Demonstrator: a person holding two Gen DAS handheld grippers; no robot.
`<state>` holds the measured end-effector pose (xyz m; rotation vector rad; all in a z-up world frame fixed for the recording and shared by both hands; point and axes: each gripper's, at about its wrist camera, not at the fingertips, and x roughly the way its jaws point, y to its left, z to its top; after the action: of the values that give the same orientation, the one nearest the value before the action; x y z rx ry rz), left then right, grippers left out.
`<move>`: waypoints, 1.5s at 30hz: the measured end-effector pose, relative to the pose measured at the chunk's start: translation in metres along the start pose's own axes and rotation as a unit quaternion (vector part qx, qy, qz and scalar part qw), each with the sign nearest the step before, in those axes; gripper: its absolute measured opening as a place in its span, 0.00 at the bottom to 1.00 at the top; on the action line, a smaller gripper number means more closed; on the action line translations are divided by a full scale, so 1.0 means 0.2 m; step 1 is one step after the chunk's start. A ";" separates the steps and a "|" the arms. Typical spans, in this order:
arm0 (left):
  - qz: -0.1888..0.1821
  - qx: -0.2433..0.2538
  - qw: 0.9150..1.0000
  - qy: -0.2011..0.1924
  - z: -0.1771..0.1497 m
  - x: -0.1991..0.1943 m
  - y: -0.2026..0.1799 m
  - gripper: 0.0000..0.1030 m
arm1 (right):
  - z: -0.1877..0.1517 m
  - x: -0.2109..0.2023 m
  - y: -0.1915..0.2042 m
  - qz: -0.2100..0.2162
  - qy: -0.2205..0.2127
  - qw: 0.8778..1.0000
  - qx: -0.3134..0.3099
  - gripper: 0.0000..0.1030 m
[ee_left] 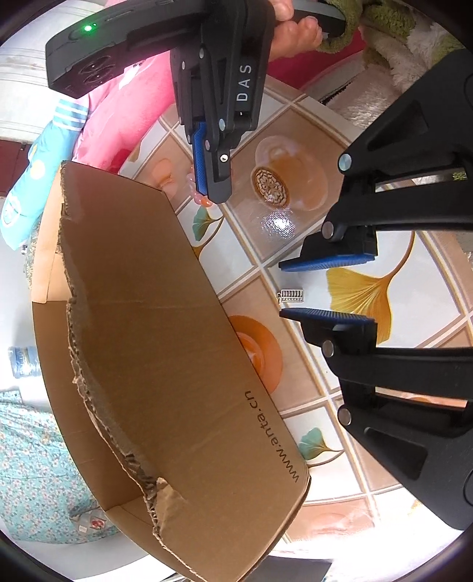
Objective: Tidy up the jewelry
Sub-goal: 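Close the left tool on the small silver charm while the right tool holds the bracelet, then lift the pink bracelet with the right tool while the left tool holds the silver charm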
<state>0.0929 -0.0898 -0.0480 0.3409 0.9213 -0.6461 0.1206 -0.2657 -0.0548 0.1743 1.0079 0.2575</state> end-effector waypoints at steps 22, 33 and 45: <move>0.015 0.002 1.000 0.005 0.02 0.01 -0.01 0.04 | -0.01 0.01 0.00 0.001 -0.003 1.000 0.003 0.13; 0.021 -0.008 1.000 -0.003 0.03 -0.04 -0.01 0.04 | 0.00 0.01 0.02 -0.006 -0.002 1.000 -0.004 0.13; 0.024 -0.029 0.999 0.007 0.02 -0.04 -0.01 0.04 | 0.03 0.02 0.02 -0.005 0.012 1.000 -0.005 0.13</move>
<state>0.0907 -0.0908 -0.0399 0.3152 0.9412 -0.5730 0.1266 -0.2605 -0.0544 0.1576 1.0315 0.2552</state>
